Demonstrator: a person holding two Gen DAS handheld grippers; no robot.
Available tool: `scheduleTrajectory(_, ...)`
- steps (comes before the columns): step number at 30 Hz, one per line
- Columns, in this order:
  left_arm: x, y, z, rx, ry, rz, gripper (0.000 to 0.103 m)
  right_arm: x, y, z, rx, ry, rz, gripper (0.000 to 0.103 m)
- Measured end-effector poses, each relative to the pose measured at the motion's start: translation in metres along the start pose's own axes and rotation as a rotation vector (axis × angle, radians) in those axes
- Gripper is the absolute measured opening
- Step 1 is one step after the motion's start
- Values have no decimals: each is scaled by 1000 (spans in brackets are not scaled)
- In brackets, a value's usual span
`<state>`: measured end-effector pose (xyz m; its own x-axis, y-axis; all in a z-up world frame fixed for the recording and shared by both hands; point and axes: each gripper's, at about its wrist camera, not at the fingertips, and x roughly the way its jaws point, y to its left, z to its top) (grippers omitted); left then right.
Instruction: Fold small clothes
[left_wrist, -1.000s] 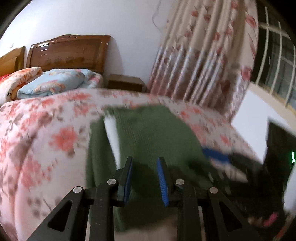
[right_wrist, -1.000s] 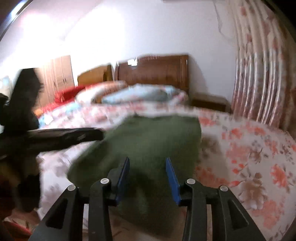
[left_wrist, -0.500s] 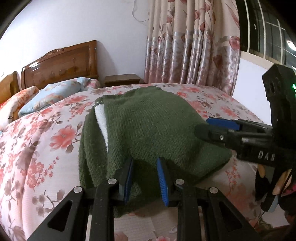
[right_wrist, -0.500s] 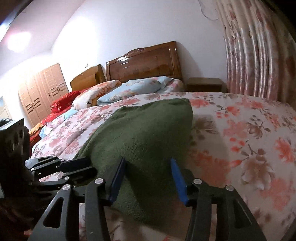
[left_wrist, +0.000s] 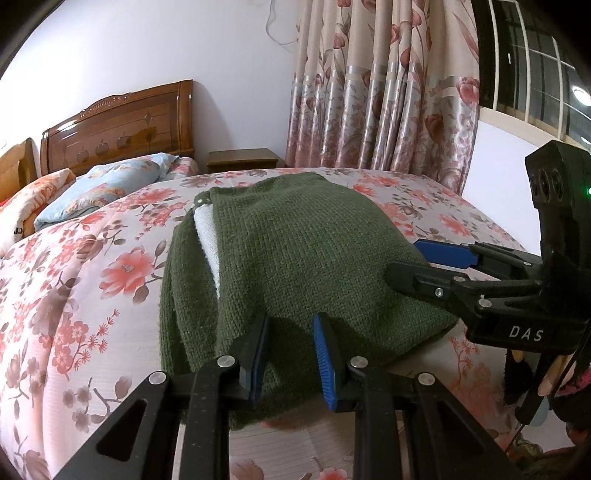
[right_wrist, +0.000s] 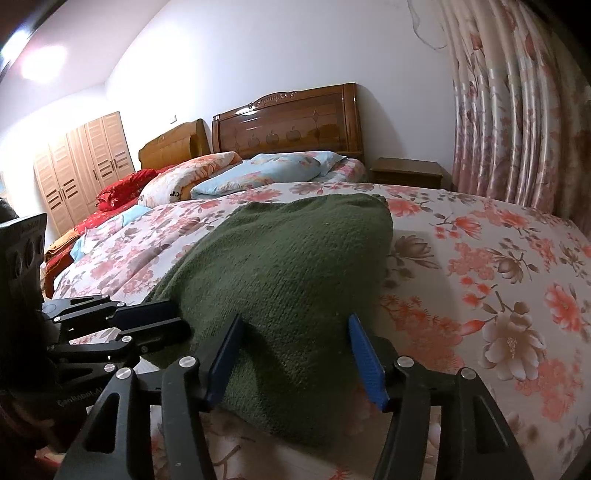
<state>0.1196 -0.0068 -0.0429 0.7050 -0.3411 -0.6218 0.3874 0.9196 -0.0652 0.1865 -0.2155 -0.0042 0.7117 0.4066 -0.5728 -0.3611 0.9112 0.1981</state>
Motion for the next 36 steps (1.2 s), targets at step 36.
scheduleTrajectory(36, -28, 19, 45, -108, -93, 43, 28, -15, 8, 7, -10, -68, -1, 103)
